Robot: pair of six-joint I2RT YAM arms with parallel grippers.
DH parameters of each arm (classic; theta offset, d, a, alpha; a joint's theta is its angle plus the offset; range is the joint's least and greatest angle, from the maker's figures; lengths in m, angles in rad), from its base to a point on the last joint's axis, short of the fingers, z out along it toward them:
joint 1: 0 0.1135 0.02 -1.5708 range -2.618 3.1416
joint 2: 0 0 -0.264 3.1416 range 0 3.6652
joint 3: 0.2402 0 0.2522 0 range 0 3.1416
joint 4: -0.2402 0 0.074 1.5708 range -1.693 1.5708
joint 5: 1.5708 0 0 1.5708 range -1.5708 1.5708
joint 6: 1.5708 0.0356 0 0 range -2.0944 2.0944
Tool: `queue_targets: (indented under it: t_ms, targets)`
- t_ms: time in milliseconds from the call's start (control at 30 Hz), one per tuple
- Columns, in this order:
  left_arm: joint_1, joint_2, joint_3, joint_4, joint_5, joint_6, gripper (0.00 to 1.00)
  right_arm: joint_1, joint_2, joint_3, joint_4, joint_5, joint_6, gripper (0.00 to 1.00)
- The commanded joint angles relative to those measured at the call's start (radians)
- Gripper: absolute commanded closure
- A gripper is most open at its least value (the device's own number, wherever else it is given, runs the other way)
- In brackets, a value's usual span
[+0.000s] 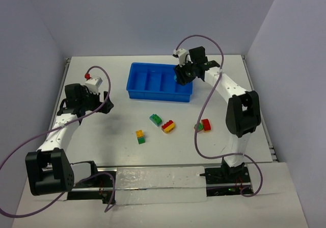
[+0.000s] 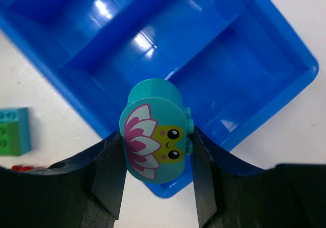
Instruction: Sort the legos into containers by color
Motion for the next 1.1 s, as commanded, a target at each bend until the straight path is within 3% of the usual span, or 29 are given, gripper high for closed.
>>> queue_targets:
  t_ms: [0, 533, 1067]
  targets:
    - [0.002, -0.008, 0.038, 0.048, -0.010, -0.029, 0.03, -0.006, 0.038, 0.073, 0.068, 0.087, 0.075, 1.00]
    - [0.002, 0.005, 0.041, 0.039, -0.021, -0.024, 0.02, -0.088, 0.179, 0.152, 0.016, 0.174, -0.086, 1.00]
    - [0.002, 0.018, 0.055, 0.033, -0.019, -0.024, 0.02, -0.101, 0.241, 0.274, -0.038, 0.154, -0.111, 0.97]
